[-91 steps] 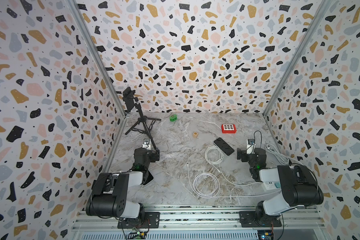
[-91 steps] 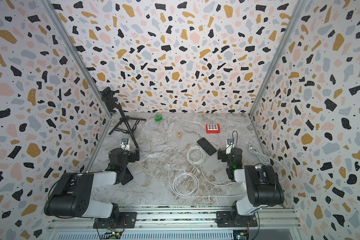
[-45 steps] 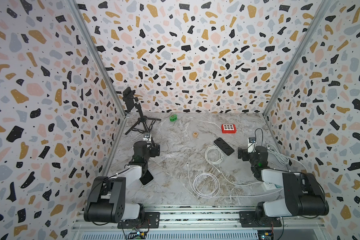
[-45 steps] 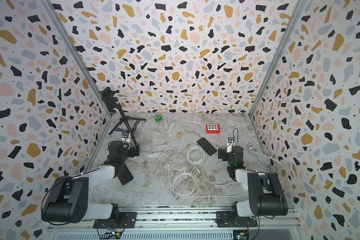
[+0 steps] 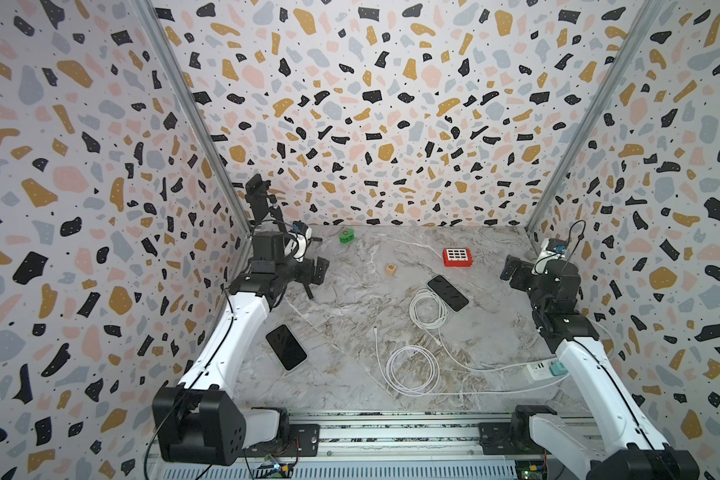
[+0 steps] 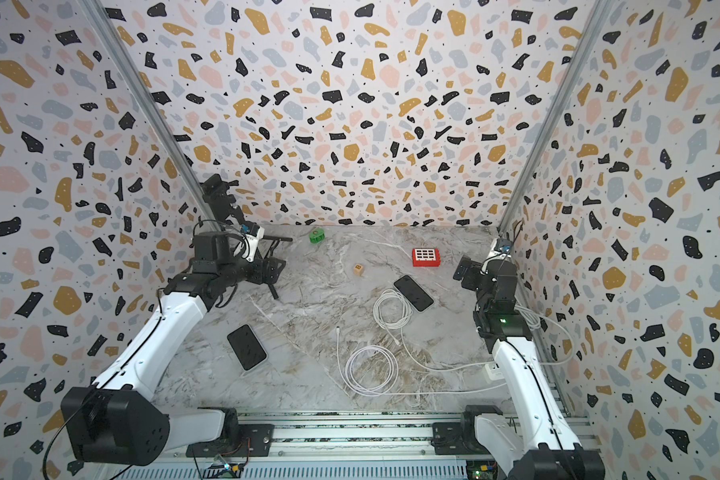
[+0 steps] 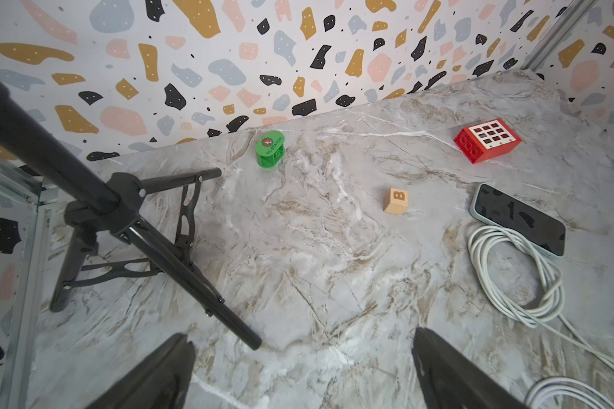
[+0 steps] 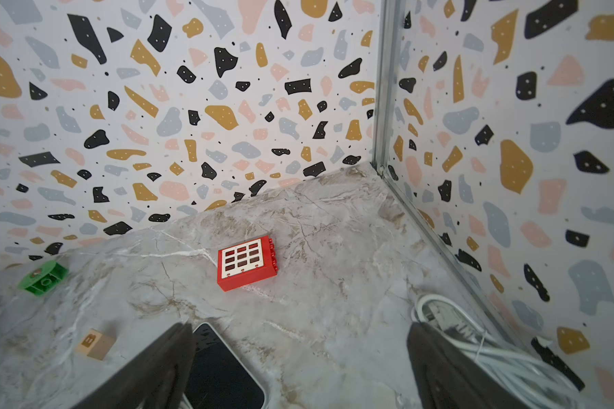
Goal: Plug the charging cable into the phone
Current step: Pick up the charging cable from the center of the board.
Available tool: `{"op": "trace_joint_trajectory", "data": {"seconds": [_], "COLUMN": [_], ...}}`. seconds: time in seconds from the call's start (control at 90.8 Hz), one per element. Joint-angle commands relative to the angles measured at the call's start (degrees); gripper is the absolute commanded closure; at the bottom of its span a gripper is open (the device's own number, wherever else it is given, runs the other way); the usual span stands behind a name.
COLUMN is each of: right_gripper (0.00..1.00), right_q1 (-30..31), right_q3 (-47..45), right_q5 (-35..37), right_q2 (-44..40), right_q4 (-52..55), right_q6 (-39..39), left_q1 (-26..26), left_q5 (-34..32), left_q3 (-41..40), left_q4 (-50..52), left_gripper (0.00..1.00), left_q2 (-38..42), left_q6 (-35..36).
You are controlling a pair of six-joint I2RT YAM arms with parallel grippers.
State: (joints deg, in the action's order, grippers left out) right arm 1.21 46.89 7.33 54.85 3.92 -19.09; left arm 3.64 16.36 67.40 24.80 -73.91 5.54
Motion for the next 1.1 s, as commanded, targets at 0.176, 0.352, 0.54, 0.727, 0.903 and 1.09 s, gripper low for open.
{"op": "trace_joint_trajectory", "data": {"seconds": [0.176, 0.352, 0.54, 0.727, 0.903, 1.09], "right_gripper": [0.0, 0.02, 0.03, 0.12, 0.19, 0.21], "right_q1": [7.1, 17.6, 21.8, 23.1, 31.4, 41.4], "right_q3": [6.1, 7.8, 7.5, 6.3, 11.8, 21.1], "right_q5": [-16.1, -14.2, -21.1, -28.4, -18.4, -6.0], "right_q2": [5.6, 11.4, 20.5, 21.9, 25.7, 30.2], "right_q4": [19.0, 27.2, 36.0, 37.8, 38.3, 38.2], "right_q6": [-3.8, 0.6, -2.6, 0.8, 1.5, -1.5], "left_q1": [0.0, -0.6, -1.6, -1.9, -1.9, -1.9], "left_q5": [3.6, 1.6, -3.9, -3.1, -3.8, -5.8], "left_q3": [7.2, 11.1, 13.9, 15.8, 17.6, 17.2], "left_q4": [18.6, 26.4, 36.0, 41.2, 37.6, 36.0], "left_gripper": [0.0, 0.0, 0.0, 0.0, 0.0, 0.0], "left_q2": [-0.6, -2.3, -3.5, -6.3, -9.1, -10.3], "left_q6": [4.1, 10.2, 19.6, 21.1, 14.9, 10.6]}}
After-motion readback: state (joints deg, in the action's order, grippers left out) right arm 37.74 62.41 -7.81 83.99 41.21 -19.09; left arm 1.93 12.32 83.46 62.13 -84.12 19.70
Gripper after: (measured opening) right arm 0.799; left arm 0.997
